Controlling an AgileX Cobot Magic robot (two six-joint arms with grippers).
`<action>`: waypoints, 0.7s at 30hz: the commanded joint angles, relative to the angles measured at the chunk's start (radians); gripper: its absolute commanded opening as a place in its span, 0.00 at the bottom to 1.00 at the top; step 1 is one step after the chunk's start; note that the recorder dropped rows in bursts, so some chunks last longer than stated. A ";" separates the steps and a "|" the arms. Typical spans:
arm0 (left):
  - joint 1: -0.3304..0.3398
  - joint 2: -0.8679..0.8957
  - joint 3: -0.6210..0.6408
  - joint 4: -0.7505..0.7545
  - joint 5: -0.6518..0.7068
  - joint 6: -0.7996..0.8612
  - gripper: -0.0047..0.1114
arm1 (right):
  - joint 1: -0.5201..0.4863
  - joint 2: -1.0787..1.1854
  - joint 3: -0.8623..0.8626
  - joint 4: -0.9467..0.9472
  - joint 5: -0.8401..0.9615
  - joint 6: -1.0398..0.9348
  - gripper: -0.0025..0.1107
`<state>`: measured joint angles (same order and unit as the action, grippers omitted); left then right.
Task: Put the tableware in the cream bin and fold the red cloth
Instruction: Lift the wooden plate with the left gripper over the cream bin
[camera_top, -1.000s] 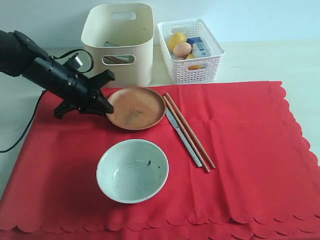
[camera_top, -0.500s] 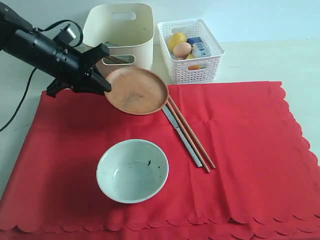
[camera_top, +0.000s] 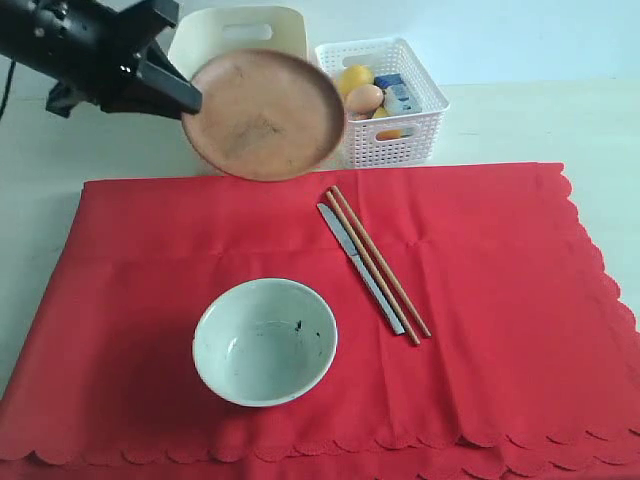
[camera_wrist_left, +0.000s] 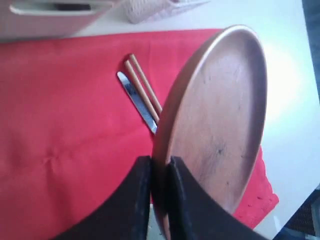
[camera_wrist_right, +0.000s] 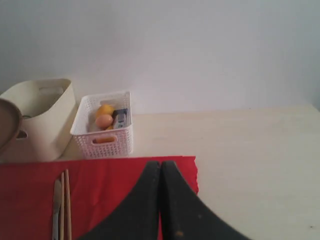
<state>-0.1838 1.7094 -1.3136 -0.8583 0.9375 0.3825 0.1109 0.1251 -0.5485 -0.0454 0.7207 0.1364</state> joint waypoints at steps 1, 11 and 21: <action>0.067 -0.082 -0.004 -0.016 -0.060 0.030 0.04 | -0.007 0.102 0.004 0.072 0.004 -0.076 0.02; 0.165 -0.074 -0.004 -0.016 -0.290 0.067 0.04 | -0.007 0.224 0.006 0.081 -0.110 -0.125 0.02; 0.146 0.209 -0.267 -0.018 -0.446 0.114 0.04 | -0.007 0.226 0.166 0.079 -0.290 -0.144 0.02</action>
<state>-0.0221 1.8621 -1.5104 -0.8550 0.5172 0.4900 0.1109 0.3460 -0.3991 0.0308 0.4580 0.0000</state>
